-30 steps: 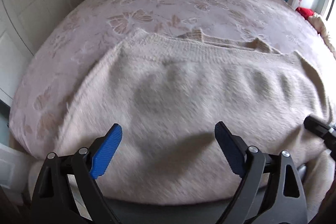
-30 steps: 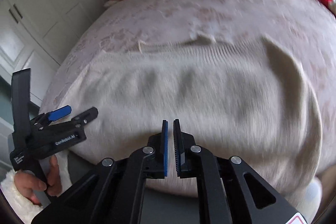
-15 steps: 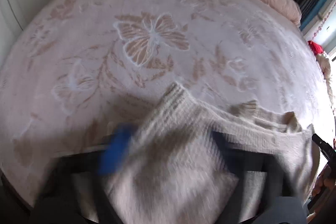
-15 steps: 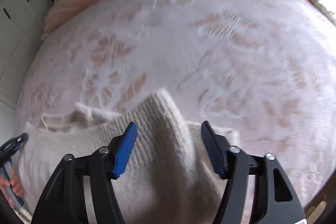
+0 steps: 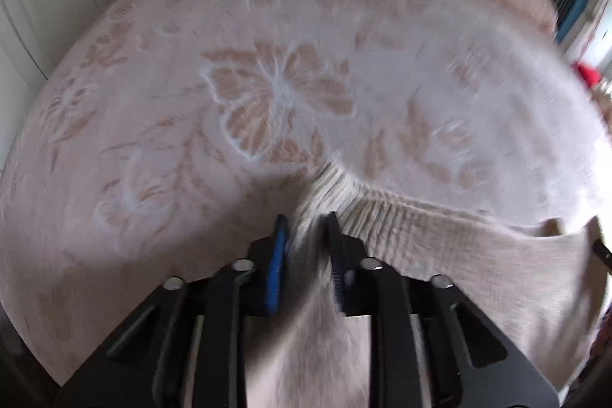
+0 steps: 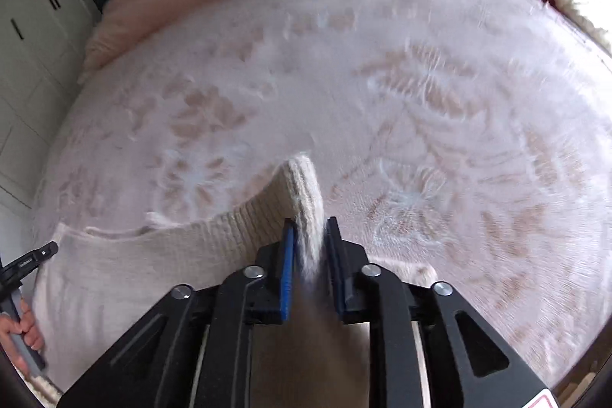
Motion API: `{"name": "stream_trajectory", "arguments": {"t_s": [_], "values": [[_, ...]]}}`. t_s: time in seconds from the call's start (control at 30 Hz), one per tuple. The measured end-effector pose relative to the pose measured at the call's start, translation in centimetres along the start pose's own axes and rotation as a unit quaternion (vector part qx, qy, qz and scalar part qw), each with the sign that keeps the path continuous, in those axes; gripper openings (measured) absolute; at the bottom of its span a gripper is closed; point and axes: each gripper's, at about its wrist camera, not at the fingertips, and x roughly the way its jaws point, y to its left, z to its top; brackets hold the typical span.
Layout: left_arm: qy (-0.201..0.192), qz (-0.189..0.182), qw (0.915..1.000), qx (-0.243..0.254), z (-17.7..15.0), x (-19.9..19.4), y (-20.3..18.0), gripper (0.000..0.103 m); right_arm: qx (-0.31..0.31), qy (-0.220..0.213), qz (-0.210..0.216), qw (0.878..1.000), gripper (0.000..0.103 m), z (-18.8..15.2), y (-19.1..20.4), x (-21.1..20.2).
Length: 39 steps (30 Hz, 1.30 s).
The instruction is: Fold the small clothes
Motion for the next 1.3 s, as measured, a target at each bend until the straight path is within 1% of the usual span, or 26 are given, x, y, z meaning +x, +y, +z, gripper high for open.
{"name": "stream_trajectory", "arguments": {"t_s": [0.07, 0.13, 0.17, 0.23, 0.3, 0.37, 0.47, 0.5, 0.57, 0.6, 0.63, 0.67, 0.7, 0.77, 0.8, 0.83, 0.87, 0.9, 0.93, 0.97, 1.03, 1.13, 1.2, 1.23, 1.27, 1.3], "values": [[-0.026, -0.011, 0.9995, -0.014, -1.3, -3.1, 1.3, 0.050, -0.024, -0.021, 0.007, 0.999, 0.028, -1.2, 1.9, -2.7], [-0.045, -0.033, 0.9978, -0.037, -3.4, -6.2, 3.0, 0.060, -0.062, -0.021, 0.042, 0.997, 0.028, -3.2, 4.8, -4.7], [-0.045, -0.039, 0.9972, -0.045, -4.2, -7.1, 3.5, 0.062, -0.072, -0.011, 0.064, 0.995, 0.025, -4.2, 6.3, -5.1], [-0.042, -0.050, 0.9953, -0.072, -7.0, -9.0, 4.9, 0.065, -0.090, 0.021, 0.122, 0.988, 0.018, -6.2, 9.8, -5.1], [-0.034, -0.052, 0.9930, -0.101, -9.7, -10.2, 5.6, 0.069, -0.106, 0.040, 0.145, 0.983, 0.010, -7.3, 12.5, -4.4], [-0.019, -0.051, 0.9896, -0.133, -12.4, -11.0, 6.8, 0.070, -0.129, 0.067, 0.143, 0.979, 0.007, -8.2, 15.4, -2.4], [-0.001, -0.071, 0.9813, -0.179, -15.6, -11.1, 8.5, 0.074, -0.142, 0.122, 0.125, 0.974, 0.007, -10.0, 17.5, 1.1], [0.006, -0.076, 0.9797, -0.185, -16.3, -10.7, 8.7, 0.074, -0.139, 0.131, 0.122, 0.974, 0.006, -10.5, 17.6, 2.4], [0.016, -0.087, 0.9765, -0.197, -17.0, -10.1, 8.9, 0.074, -0.119, 0.124, 0.130, 0.976, 0.004, -10.6, 17.2, 2.8], [0.013, -0.097, 0.9746, -0.202, -17.1, -9.8, 8.8, 0.075, -0.100, 0.130, 0.138, 0.977, 0.003, -10.4, 16.7, 3.0], [0.011, -0.102, 0.9731, -0.206, -17.1, -9.5, 8.8, 0.080, -0.087, 0.135, 0.144, 0.976, 0.003, -10.3, 16.3, 3.2], [0.012, -0.101, 0.9715, -0.214, -16.9, -8.7, 8.7, 0.083, -0.081, 0.139, 0.148, 0.976, 0.003, -10.3, 16.1, 3.4], [0.015, -0.105, 0.9695, -0.221, -16.8, -8.1, 8.6, 0.083, -0.076, 0.140, 0.154, 0.975, 0.002, -10.2, 15.7, 3.5], [0.037, -0.104, 0.9624, -0.248, -16.5, -6.4, 8.7, 0.083, -0.068, 0.140, 0.157, 0.975, 0.002, -10.3, 15.4, 3.5], [0.034, -0.100, 0.9606, -0.257, -16.4, -6.2, 8.8, 0.082, -0.069, 0.138, 0.156, 0.976, 0.002, -10.4, 15.3, 3.2], [0.029, -0.094, 0.9604, -0.261, -16.3, -6.3, 8.7, 0.076, -0.072, 0.134, 0.152, 0.977, 0.002, -10.6, 15.4, 2.9], [0.022, -0.092, 0.9626, -0.254, -16.0, -6.7, 8.4, 0.051, -0.078, 0.129, 0.147, 0.978, 0.002, -10.7, 15.6, 2.7], [0.021, -0.103, 0.9648, -0.241, -15.5, -6.9, 8.0, 0.040, -0.088, 0.122, 0.139, 0.979, 0.002, -10.9, 16.3, 2.6], [0.021, -0.097, 0.9661, -0.238, -15.3, -7.3, 7.9, 0.029, -0.096, 0.116, 0.133, 0.980, 0.002, -11.0, 16.5, 2.5], [0.009, -0.096, 0.9663, -0.239, -15.0, -8.1, 7.7, 0.022, -0.100, 0.112, 0.130, 0.980, 0.002, -10.9, 16.7, 2.7], [-0.018, -0.106, 0.9700, -0.218, -14.1, -10.2, 6.7, 0.019, -0.096, 0.105, 0.132, 0.981, 0.002, -11.0, 16.7, 2.8], [-0.078, -0.122, 0.9809, -0.130, -12.0, -15.1, 2.0, 0.015, -0.075, 0.103, 0.151, 0.980, 0.002, -10.9, 15.9, 2.6], [-0.100, -0.143, 0.9821, -0.072, -11.3, -17.5, -1.8, 0.015, -0.056, 0.104, 0.165, 0.979, 0.003, -10.5, 15.0, 1.5], [-0.104, -0.152, 0.9816, -0.049, -11.1, -18.3, -3.5, 0.015, -0.047, 0.101, 0.167, 0.980, 0.006, -10.3, 14.3, 0.5], [-0.108, -0.165, 0.9802, -0.014, -11.0, -19.2, -6.2, 0.015, -0.039, 0.093, 0.163, 0.982, 0.015, -10.1, 13.3, -0.8], [-0.108, -0.176, 0.9783, 0.014, -11.1, -19.8, -8.6, 0.015, -0.036, 0.087, 0.155, 0.983, 0.020, -10.1, 12.3, -1.7]]}}
